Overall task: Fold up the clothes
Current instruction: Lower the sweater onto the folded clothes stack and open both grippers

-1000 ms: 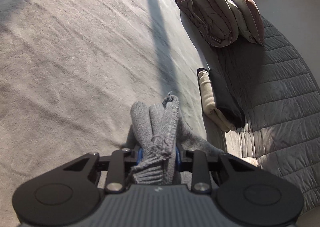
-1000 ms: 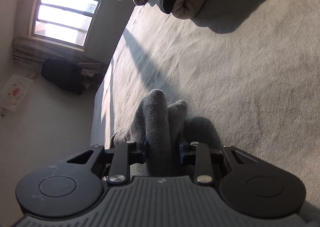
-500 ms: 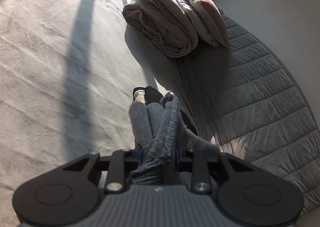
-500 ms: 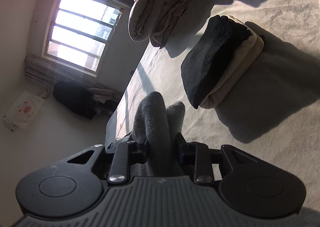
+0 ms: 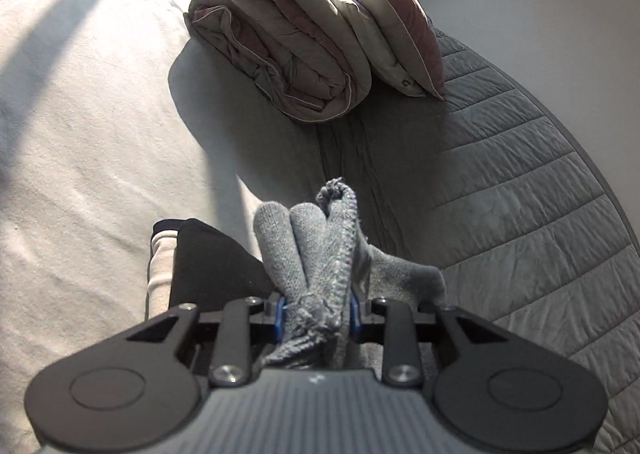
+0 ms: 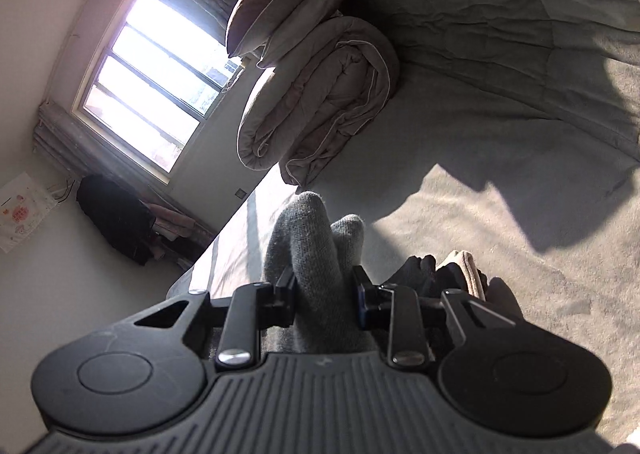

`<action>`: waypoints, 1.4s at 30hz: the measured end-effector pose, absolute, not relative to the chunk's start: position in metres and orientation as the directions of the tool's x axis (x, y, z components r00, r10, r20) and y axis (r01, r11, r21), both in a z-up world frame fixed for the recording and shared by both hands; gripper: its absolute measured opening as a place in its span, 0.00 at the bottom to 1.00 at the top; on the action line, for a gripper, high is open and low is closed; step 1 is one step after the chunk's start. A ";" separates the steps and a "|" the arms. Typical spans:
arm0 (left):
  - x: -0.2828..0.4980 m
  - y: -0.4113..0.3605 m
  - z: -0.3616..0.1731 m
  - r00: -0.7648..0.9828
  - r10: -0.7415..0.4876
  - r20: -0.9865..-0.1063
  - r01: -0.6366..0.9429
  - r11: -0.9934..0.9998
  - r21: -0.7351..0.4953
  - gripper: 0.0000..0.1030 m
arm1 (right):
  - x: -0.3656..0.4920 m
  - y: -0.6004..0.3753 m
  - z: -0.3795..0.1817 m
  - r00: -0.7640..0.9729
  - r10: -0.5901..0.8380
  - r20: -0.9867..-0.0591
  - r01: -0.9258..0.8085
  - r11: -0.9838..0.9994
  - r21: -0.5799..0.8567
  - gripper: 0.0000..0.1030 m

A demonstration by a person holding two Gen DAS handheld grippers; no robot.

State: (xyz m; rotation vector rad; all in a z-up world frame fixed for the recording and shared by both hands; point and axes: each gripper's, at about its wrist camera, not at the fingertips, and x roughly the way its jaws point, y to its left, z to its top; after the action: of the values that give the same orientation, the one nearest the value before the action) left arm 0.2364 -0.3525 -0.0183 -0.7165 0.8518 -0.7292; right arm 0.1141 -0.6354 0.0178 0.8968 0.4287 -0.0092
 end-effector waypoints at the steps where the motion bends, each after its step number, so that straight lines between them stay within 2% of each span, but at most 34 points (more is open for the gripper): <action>1: 0.243 -0.356 -0.028 0.473 -0.780 -0.409 0.257 0.566 -0.783 0.28 | 0.121 -0.639 0.008 0.915 0.170 -0.367 0.186 0.629 0.755 0.31; 3: 0.253 -0.359 -0.050 0.489 -0.745 -0.454 0.220 0.608 -0.763 0.31 | 0.131 -0.646 -0.015 0.909 0.171 -0.379 0.204 0.610 0.765 0.31; 4: 0.256 -0.361 -0.061 0.496 -0.721 -0.483 0.205 0.638 -0.742 0.36 | 0.134 -0.649 -0.027 0.907 0.161 -0.389 0.223 0.601 0.767 0.32; 5: 0.256 -0.362 -0.068 0.508 -0.707 -0.491 0.214 0.656 -0.724 0.44 | 0.137 -0.651 -0.038 0.905 0.150 -0.399 0.241 0.592 0.769 0.38; 6: 0.255 -0.363 -0.072 0.522 -0.699 -0.490 0.232 0.669 -0.707 0.48 | 0.139 -0.652 -0.049 0.902 0.135 -0.410 0.261 0.586 0.767 0.43; 7: 0.254 -0.364 -0.073 0.538 -0.687 -0.489 0.257 0.686 -0.680 0.52 | 0.138 -0.652 -0.055 0.900 0.116 -0.421 0.278 0.591 0.757 0.58; 8: 0.254 -0.364 -0.070 0.551 -0.671 -0.496 0.273 0.707 -0.652 0.60 | 0.136 -0.652 -0.056 0.902 0.104 -0.420 0.278 0.603 0.747 0.68; 10: 0.254 -0.362 -0.059 0.578 -0.644 -0.500 0.295 0.737 -0.608 0.61 | 0.132 -0.650 -0.056 0.906 0.079 -0.416 0.278 0.631 0.724 0.68; 13: 0.250 -0.357 -0.034 0.682 -0.574 -0.453 0.319 0.791 -0.522 0.55 | 0.120 -0.647 -0.031 0.918 0.017 -0.396 0.272 0.699 0.661 0.68; 14: 0.248 -0.355 -0.027 0.713 -0.561 -0.421 0.332 0.799 -0.502 0.42 | 0.116 -0.645 -0.020 0.927 -0.015 -0.375 0.265 0.733 0.627 0.65; 15: 0.245 -0.355 -0.021 0.738 -0.552 -0.388 0.349 0.804 -0.482 0.34 | 0.111 -0.642 -0.009 0.935 -0.046 -0.353 0.260 0.764 0.590 0.60; 17: 0.242 -0.360 -0.013 0.749 -0.570 -0.337 0.402 0.796 -0.453 0.18 | 0.109 -0.633 0.010 0.947 -0.073 -0.313 0.237 0.816 0.528 0.31; 19: 0.239 -0.370 -0.014 0.733 -0.601 -0.320 0.455 0.782 -0.426 0.11 | 0.116 -0.618 0.017 0.953 -0.072 -0.294 0.205 0.868 0.453 0.21; 21: 0.237 -0.382 -0.020 0.721 -0.612 -0.326 0.487 0.782 -0.391 0.09 | 0.124 -0.604 0.022 0.956 -0.069 -0.284 0.177 0.910 0.374 0.16; 25: 0.247 -0.394 -0.051 0.702 -0.591 -0.396 0.446 0.799 -0.403 0.07 | 0.149 -0.589 -0.007 0.921 -0.112 -0.374 0.211 0.948 0.238 0.07; 26: 0.248 -0.393 -0.058 0.697 -0.595 -0.401 0.437 0.795 -0.420 0.06 | 0.152 -0.590 -0.019 0.908 -0.126 -0.399 0.229 0.948 0.221 0.01; 30: 0.245 -0.396 -0.070 0.694 -0.606 -0.389 0.451 0.787 -0.421 0.05 | 0.151 -0.600 -0.052 0.897 -0.147 -0.417 0.261 0.937 0.231 0.00; 36: 0.236 -0.398 -0.058 0.709 -0.589 -0.389 0.461 0.804 -0.376 0.06 | 0.141 -0.599 -0.042 0.914 -0.135 -0.384 0.256 0.924 0.284 0.00; 37: 0.233 -0.395 -0.053 0.707 -0.591 -0.388 0.463 0.802 -0.376 0.10 | 0.138 -0.598 -0.036 0.917 -0.131 -0.376 0.251 0.923 0.291 0.05; 38: 0.230 -0.392 -0.047 0.705 -0.593 -0.389 0.465 0.801 -0.378 0.17 | 0.132 -0.596 -0.030 0.922 -0.121 -0.368 0.243 0.920 0.306 0.14; 40: 0.222 -0.387 -0.038 0.694 -0.597 -0.402 0.466 0.798 -0.382 0.28 | 0.122 -0.592 -0.017 0.922 -0.116 -0.369 0.240 0.920 0.310 0.16; 42: 0.214 -0.382 -0.029 0.686 -0.598 -0.415 0.467 0.799 -0.379 0.31 | 0.111 -0.587 -0.004 0.919 -0.118 -0.377 0.242 0.923 0.301 0.16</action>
State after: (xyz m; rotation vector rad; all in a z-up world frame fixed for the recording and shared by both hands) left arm 0.2136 -0.3816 -0.0288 -0.2521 0.5516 -0.6031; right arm 0.1108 -0.5873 -0.0037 0.3506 0.3621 -0.1889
